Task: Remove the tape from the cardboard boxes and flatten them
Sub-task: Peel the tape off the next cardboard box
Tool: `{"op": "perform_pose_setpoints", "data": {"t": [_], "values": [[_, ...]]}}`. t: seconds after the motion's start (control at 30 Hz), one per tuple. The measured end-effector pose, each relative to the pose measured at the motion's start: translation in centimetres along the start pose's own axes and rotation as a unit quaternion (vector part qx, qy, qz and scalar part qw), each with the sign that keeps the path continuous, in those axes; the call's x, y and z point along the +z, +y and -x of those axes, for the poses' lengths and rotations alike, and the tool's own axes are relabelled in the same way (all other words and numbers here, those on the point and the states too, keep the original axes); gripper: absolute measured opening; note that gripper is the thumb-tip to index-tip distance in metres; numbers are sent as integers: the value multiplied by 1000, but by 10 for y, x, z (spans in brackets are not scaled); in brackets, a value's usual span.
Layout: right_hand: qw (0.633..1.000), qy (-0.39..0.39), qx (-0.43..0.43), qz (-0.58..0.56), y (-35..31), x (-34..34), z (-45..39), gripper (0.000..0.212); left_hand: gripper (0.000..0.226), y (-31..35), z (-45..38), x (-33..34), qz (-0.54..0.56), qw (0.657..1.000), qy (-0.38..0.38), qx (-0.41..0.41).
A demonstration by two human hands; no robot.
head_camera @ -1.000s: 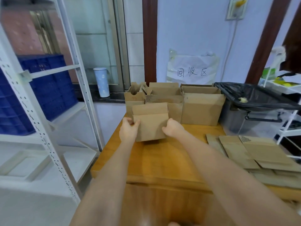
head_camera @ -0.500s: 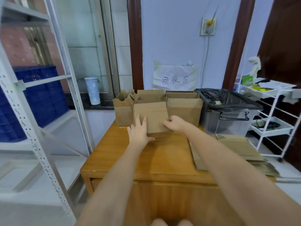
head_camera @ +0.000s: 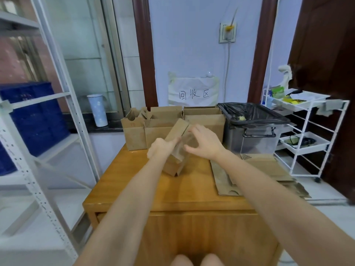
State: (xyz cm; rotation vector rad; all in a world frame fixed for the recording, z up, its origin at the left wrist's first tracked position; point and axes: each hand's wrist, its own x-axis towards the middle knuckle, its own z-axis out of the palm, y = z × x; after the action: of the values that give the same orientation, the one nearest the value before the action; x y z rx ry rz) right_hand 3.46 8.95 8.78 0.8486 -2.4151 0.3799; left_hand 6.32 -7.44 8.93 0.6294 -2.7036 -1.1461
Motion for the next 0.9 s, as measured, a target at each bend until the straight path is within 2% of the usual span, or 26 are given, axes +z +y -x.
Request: {"op": "perform_pose_setpoints", "data": {"t": [0.07,0.2,0.33,0.6,0.77,0.9], "values": [[999,-28,-14,-20,-1,8,2,55,74,12,4,-4,30,998,-52,-25],[986,-104,52,-119,0,13,6,67,76,20,15,-11,37,987,-123,-94],[976,-164,54,-132,-3,14,6,80,72,14,19,-11,75,975,-169,-122],[970,-233,10,-68,-3,14,3,107,53,7,20,-16,99,967,-197,-130],[965,-260,5,-38,-6,31,10,103,61,-4,24,-9,102,961,-211,-149],[967,-250,6,-53,-11,45,18,99,65,-16,23,-1,105,960,-209,-156]]}}
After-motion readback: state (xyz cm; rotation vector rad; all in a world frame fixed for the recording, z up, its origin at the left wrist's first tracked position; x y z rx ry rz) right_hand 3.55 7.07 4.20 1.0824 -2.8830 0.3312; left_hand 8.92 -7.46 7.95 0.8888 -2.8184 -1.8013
